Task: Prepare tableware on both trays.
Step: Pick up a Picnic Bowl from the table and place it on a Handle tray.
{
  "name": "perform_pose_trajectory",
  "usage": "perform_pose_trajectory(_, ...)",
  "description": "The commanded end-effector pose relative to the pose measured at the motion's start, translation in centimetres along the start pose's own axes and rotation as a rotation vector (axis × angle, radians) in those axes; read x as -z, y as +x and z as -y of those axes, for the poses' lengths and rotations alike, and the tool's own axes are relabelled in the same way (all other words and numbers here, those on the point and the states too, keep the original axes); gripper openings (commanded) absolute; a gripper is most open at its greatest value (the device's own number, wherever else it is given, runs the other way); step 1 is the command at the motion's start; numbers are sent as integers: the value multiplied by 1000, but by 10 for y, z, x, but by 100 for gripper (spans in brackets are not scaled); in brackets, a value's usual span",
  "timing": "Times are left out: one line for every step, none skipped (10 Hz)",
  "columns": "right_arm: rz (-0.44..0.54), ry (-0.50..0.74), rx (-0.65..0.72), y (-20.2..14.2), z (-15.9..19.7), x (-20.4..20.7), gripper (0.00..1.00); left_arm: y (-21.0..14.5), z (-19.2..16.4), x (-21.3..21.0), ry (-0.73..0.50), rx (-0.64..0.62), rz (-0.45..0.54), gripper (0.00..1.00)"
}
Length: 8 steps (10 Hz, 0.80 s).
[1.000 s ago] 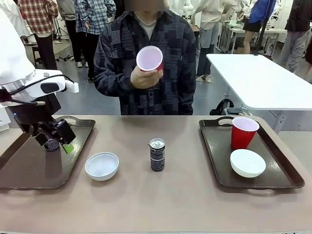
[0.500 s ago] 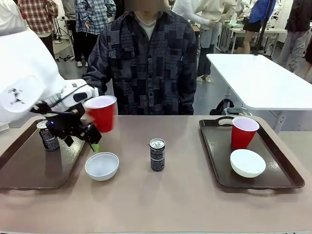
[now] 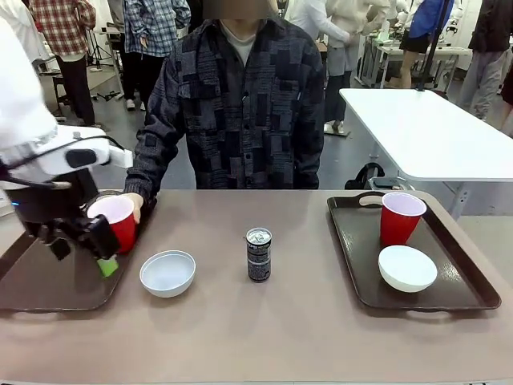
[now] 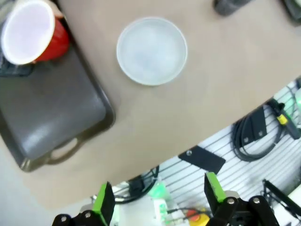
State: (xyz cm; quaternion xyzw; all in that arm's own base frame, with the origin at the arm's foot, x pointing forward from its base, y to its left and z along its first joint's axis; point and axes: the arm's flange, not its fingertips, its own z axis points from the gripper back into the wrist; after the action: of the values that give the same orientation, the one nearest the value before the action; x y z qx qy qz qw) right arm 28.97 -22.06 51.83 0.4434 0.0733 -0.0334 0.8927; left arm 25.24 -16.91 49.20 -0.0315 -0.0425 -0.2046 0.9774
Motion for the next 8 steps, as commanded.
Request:
perform_pose_trajectory(0,3,6,-1,0,1,100,-25,-17,31,-9,-13,-9,100)
perform_pose_trajectory(0,3,6,-1,0,1,100,-22,-18,30,-17,-23,-3,100)
perform_pose_trajectory(0,3,6,-1,0,1,100,-16,-18,30,-14,-34,2,100)
perform_pose_trajectory(0,3,6,-1,0,1,100,-8,-17,32,-10,-46,8,100)
perform_pose_trajectory(0,3,6,-1,0,1,100,5,-15,39,-6,-78,24,100)
perform_pose_trajectory(0,3,6,-1,0,1,100,21,-12,46,-4,-112,43,100)
perform_pose_trajectory(0,3,6,-1,0,1,100,41,-11,56,2,-152,64,100)
perform_pose_trajectory(0,3,6,-1,0,1,100,63,-15,73,29,-221,71,100)
